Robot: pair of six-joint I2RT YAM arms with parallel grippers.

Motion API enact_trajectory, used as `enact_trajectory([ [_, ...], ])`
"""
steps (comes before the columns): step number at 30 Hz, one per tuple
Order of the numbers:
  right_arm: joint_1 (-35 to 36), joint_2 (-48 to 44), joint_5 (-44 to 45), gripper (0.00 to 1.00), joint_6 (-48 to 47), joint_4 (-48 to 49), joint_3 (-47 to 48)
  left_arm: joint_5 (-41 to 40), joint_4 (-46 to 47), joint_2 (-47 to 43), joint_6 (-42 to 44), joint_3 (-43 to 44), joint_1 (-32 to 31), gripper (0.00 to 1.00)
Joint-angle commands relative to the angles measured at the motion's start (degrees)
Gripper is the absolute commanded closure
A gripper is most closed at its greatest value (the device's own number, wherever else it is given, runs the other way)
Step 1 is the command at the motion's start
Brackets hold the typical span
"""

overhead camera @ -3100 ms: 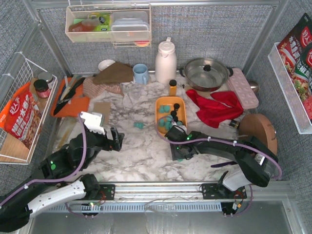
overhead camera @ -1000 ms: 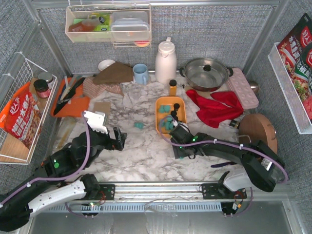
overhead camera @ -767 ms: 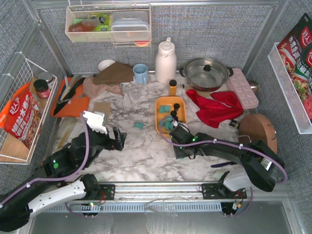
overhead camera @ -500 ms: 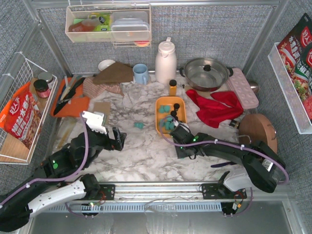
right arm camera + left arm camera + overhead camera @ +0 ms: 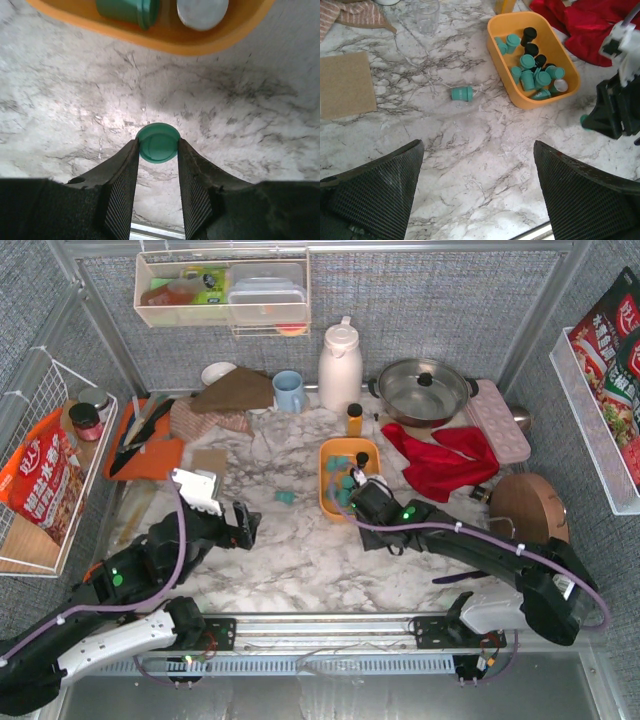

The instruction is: Mix the coffee capsules in the storage basket

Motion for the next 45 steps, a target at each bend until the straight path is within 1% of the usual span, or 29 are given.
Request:
enact_trajectory([
  [1,-0.90,0.04,3.62,0.60,-4.84,-3.47,5.72,-0.27,3.70,0.48,1.51,-1.41,-0.05,0.01],
  [5,-3.29,2.63,2.90,0.60,-8.35,-4.58,13.81,0.02,6.23,1.68,2.22,-3.08,-0.07,0.01],
  [7,-4.77,5.04,1.81,0.59,-9.54,-4.59,18.11,-0.11,8.02,2.32,2.52,-4.05,0.03,0.01],
  [10,-6.93,9.98,-0.26,0.59,-10.35,-3.75,22.06,-0.60,11.02,3.26,3.03,-5.91,0.02,0.01],
  [14,-9.10,15.95,-1.94,0.58,-10.28,-1.76,24.33,-1.65,12.62,5.11,1.89,-7.29,0.06,0.00],
  [18,-10.89,19.36,-2.11,0.57,-10.80,0.25,24.15,-1.96,13.86,6.66,1.04,-8.40,0.23,0.00],
  [19,-11.35,19.70,-2.11,0.56,-11.06,0.80,23.92,-2.06,14.12,7.04,1.00,-8.54,0.24,0.00],
  [21,-11.87,19.95,-2.07,0.45,-11.31,1.23,23.82,-2.36,14.57,7.83,1.06,-8.82,0.47,0.00],
  [23,-12.08,19.66,-2.54,0.39,-11.52,1.24,23.86,-2.73,15.00,8.87,1.34,-8.91,0.79,0.00],
  [25,-12.10,18.51,-2.80,0.37,-11.82,0.97,23.90,-3.05,15.36,10.36,1.71,-8.88,1.42,0.00],
  [28,-12.01,14.39,-3.38,0.33,-11.73,0.43,23.65,-2.44,15.96,13.12,1.91,-8.83,3.68,0.00],
  [31,-12.01,8.66,-3.15,0.25,-11.95,-0.59,23.31,0.97,17.40,16.95,2.20,-8.48,7.94,0.00],
  [32,-12.01,6.70,-2.59,0.21,-12.32,-0.75,22.99,2.13,18.13,18.41,2.44,-8.40,9.38,0.00],
  [33,-12.01,4.83,-1.91,0.04,-12.80,-0.71,22.60,3.17,18.99,20.12,2.77,-8.34,10.84,0.00],
  [34,-12.13,2.93,-1.28,0.01,-13.34,-0.51,21.96,4.96,19.95,21.77,2.94,-8.19,12.44,0.00],
  [37,-12.63,-2.00,-0.66,0.01,-15.15,0.52,20.13,7.63,22.45,27.93,2.33,-6.93,16.57,0.00],
  [41,-13.74,-7.13,-0.74,0.01,-14.39,2.47,16.71,8.09,25.71,36.85,2.84,-4.10,17.95,0.00],
  [45,-14.86,-11.91,-2.62,0.01,-13.18,4.62,12.38,13.33,30.77,44.06,5.90,-2.41,19.00,0.00],
])
